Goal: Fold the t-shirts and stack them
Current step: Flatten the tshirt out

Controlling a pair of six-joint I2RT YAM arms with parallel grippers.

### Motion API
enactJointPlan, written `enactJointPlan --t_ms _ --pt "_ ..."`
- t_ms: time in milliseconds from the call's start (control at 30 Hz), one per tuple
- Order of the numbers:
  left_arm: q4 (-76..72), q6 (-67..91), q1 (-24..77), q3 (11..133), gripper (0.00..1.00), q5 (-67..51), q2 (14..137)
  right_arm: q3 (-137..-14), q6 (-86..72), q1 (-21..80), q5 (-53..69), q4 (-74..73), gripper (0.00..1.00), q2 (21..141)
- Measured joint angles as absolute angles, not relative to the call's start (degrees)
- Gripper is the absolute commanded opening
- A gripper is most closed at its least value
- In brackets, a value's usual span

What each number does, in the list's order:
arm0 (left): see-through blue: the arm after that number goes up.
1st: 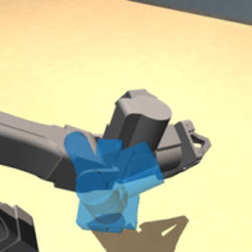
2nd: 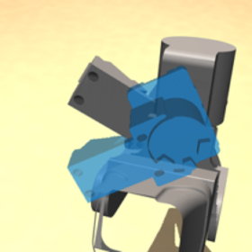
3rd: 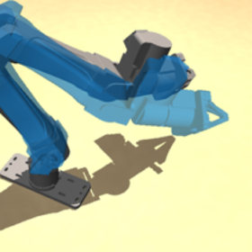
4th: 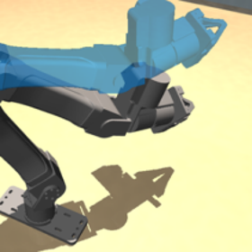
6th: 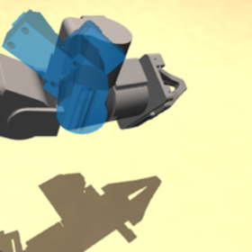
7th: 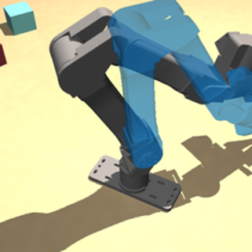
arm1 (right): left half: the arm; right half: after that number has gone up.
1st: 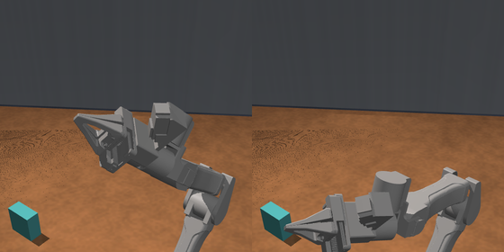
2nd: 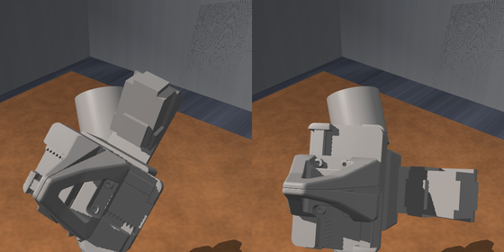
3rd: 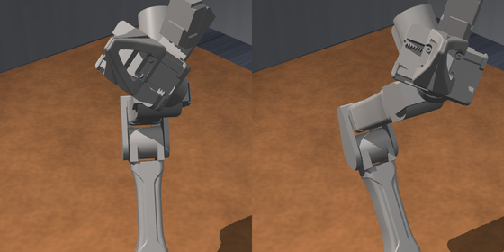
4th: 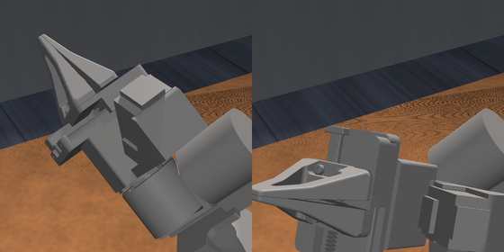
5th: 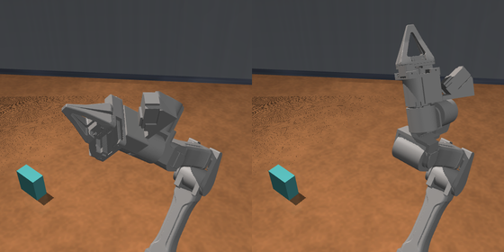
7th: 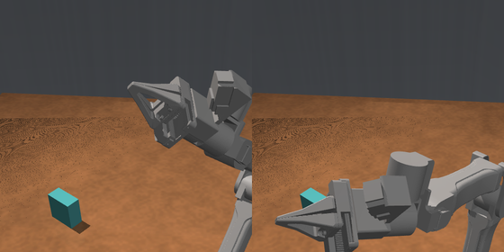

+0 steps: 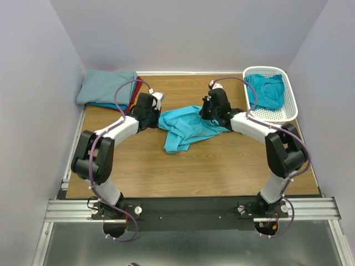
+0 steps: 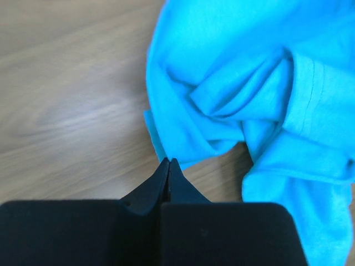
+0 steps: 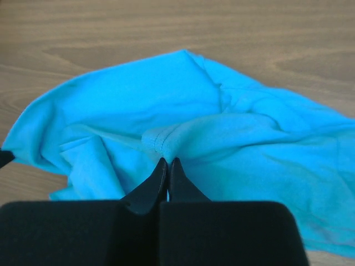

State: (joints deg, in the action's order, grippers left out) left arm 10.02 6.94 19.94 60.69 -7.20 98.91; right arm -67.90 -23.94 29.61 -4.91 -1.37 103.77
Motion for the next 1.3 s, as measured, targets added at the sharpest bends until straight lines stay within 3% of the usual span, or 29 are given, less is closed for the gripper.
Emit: enactJointPlan --t_ms 267,600,800,1067,1300 --pt "10.52 4.27 19.92 60.82 0.0 9.54 80.05 -67.96 -22.57 29.61 -6.72 -4.43 0.0 92.95" --pt "7.97 1.45 18.2 55.77 0.0 25.78 59.57 -70.78 -17.85 29.5 -19.64 -11.29 0.02 77.21" --pt "6.09 1.02 16.03 55.68 0.0 25.78 58.35 -77.32 -14.83 27.77 -25.06 -12.62 0.02 76.62" --pt "10.2 1.58 11.84 64.97 0.0 16.84 69.97 -88.88 -12.43 21.78 -24.38 -13.52 0.0 88.44" --pt "7.22 1.91 11.9 70.13 0.0 13.8 65.95 -91.74 -10.81 21.04 -24.1 -14.02 0.01 90.28"
